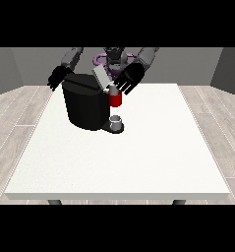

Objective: Insert the coffee pod into the coffee machine and close the lid

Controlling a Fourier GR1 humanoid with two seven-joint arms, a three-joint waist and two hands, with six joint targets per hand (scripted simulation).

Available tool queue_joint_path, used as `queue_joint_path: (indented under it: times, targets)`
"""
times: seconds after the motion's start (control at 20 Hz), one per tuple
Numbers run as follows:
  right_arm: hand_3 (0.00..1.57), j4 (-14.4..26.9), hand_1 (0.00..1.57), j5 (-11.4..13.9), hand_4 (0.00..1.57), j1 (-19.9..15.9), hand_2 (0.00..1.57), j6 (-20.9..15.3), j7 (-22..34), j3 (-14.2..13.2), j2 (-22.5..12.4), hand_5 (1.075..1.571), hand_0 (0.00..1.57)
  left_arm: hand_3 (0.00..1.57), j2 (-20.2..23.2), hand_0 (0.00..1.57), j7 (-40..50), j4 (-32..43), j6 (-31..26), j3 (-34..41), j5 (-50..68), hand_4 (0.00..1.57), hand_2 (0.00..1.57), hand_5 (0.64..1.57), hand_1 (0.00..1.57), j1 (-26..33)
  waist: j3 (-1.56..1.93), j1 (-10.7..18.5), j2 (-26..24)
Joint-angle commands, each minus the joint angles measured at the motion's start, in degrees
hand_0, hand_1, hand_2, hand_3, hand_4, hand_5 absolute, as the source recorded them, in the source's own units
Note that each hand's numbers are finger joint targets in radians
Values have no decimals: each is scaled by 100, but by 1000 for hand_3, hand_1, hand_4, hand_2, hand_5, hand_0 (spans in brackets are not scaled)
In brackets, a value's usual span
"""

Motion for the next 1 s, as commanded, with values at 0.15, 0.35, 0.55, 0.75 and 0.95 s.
queue_joint_path:
  times: [0.15,0.35,0.55,0.75,0.95]
  targets:
    - [0,8,0,-107,448,-48,0,-84,151,-218,-88,1571,0,1191,-150,1208,-101,50,71,-39,-64,493,1265,1571,1208,275,0,184,-78]
    - [0,-3,0,91,415,173,0,-126,-238,52,120,1571,0,1180,190,1230,-51,136,-227,78,-40,481,1274,1571,1230,-99,1,-8,146]
    - [0,140,0,-101,433,-133,0,100,-12,-186,-177,1571,0,1142,-188,1196,163,86,-127,20,-53,466,1240,1571,1196,-110,2,40,110]
    - [0,36,0,22,366,-99,0,-155,-14,-23,90,1571,0,1028,9,1129,36,132,-136,53,-110,443,1167,1571,1129,-135,1,27,217]
    - [0,276,0,12,401,54,0,-147,-298,-153,50,1571,0,980,-147,1105,114,18,-218,-138,-248,413,1151,1571,1105,-77,3,179,27]
